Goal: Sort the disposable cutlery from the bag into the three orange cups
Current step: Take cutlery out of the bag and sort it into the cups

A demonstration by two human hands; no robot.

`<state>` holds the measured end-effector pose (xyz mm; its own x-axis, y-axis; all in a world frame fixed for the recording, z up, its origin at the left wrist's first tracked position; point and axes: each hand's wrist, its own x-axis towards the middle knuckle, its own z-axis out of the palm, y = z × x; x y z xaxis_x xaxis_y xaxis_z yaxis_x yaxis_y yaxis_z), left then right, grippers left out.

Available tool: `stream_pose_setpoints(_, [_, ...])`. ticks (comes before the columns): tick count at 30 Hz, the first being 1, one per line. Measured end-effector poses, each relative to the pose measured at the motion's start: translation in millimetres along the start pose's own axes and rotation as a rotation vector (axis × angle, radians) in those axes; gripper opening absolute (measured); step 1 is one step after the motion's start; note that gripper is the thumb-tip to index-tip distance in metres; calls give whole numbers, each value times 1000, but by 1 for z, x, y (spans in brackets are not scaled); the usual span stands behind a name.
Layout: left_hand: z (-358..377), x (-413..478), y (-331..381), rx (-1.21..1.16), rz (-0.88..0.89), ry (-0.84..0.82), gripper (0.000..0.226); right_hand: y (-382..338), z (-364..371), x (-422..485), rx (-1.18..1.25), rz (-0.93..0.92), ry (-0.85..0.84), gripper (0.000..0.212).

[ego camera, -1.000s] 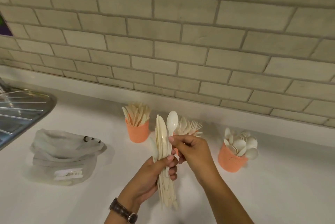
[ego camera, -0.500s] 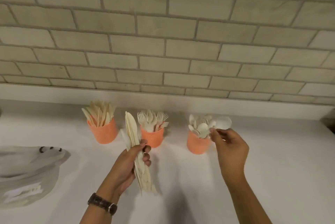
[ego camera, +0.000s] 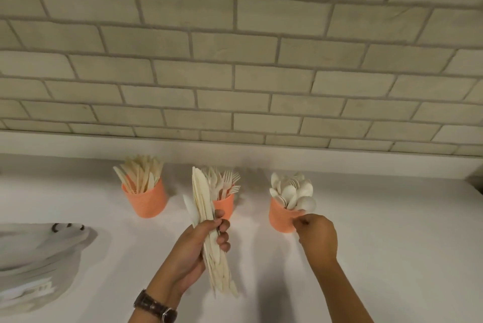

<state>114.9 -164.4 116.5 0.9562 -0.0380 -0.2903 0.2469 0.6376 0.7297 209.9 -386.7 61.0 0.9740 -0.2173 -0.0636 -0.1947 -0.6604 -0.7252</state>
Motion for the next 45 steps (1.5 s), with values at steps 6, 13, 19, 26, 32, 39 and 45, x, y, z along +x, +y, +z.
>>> stream_pose_setpoints(6, [3,-6,8,-100,-30,-129,43,-37,-13,-46,70,-179,-149,34])
stream_pose_setpoints(13, [8,-16,4,121,-43,-210,32,-115,-21,-99,602,-297,-378,14])
stream_pose_setpoints(19, [12,-29,3,575,121,-18,32,-125,-10,-100,506,-228,-446,9])
stream_pose_setpoints(26, [-11,-53,18,1049,206,107,43,-134,9,-108,680,-72,-683,14])
stream_pose_setpoints(32, [-53,-63,53,803,252,50,41,-171,56,-131,792,-28,-643,11])
stream_pose_setpoints(39, [-134,-78,106,565,102,14,30,-214,119,-169,960,120,-550,7])
stream_pose_setpoints(45, [-168,-82,135,410,72,36,25,-244,143,-189,981,72,-513,13])
